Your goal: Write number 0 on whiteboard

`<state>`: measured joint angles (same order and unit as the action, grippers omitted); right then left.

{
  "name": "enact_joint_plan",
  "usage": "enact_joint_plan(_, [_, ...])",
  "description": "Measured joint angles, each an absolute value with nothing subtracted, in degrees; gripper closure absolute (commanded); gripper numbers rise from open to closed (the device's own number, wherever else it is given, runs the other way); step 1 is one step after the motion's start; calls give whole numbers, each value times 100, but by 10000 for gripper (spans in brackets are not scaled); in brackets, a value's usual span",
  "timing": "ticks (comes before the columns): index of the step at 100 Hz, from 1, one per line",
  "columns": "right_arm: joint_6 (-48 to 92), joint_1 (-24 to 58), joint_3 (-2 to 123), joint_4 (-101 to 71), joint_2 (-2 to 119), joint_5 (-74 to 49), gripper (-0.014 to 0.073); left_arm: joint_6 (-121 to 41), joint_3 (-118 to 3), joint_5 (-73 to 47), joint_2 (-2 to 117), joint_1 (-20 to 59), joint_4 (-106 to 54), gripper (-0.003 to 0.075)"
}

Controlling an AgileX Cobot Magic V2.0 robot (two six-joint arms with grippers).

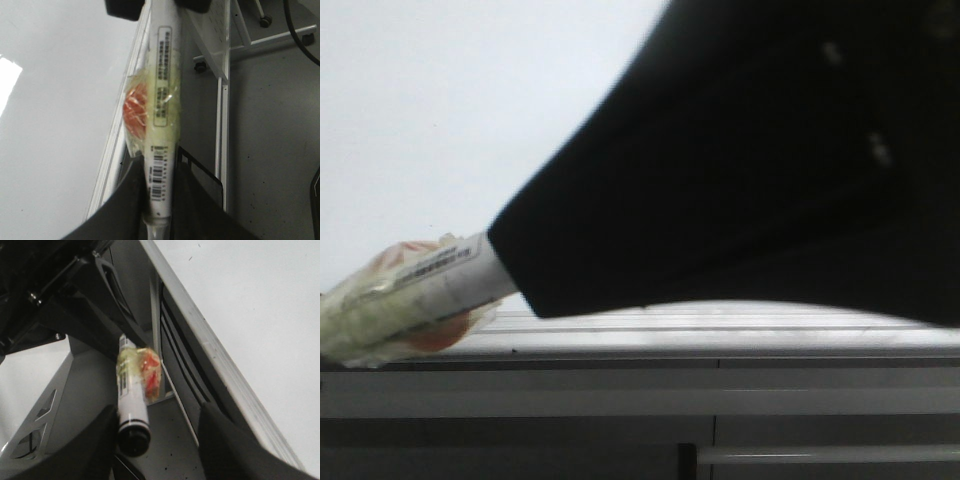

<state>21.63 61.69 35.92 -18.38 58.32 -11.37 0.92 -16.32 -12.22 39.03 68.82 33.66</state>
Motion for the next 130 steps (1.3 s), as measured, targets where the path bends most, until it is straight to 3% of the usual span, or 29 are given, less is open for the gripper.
enact_joint_plan(74, [2207, 6265, 3708, -1765, 5883, -1009, 286, 424, -1620, -816, 3993, 6882, 3389, 740])
enact_joint_plan(103, [2207, 6265, 3721, -1763, 5883, -1023, 286, 507, -1620, 91, 4303, 6210, 3284, 740])
enact_joint_plan(130, [2207, 6265, 3721, -1763, 5883, -1023, 286, 520, -1620, 204, 4355, 6154, 3271, 740])
